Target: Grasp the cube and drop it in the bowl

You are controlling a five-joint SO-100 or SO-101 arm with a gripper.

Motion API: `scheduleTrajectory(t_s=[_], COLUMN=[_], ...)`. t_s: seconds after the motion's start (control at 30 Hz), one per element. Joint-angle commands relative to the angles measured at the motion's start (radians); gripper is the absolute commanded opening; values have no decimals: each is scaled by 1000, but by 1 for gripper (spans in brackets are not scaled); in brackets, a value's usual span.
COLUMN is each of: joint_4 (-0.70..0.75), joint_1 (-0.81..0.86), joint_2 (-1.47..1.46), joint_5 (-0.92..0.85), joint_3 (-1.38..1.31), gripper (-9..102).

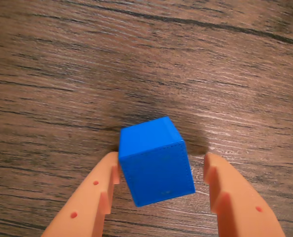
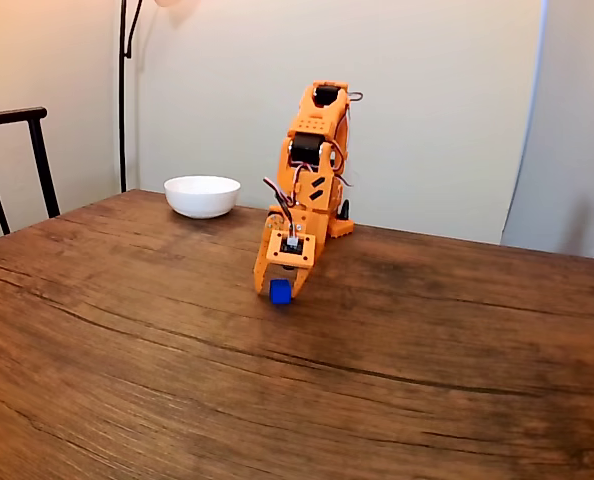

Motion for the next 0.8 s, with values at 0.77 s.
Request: scheduleTrajectory(t_s=[0.77], joint_4=[-11], joint_1=[3], joint_2=[5], joint_5=[-9], joint_3=[-31], gripper=[22])
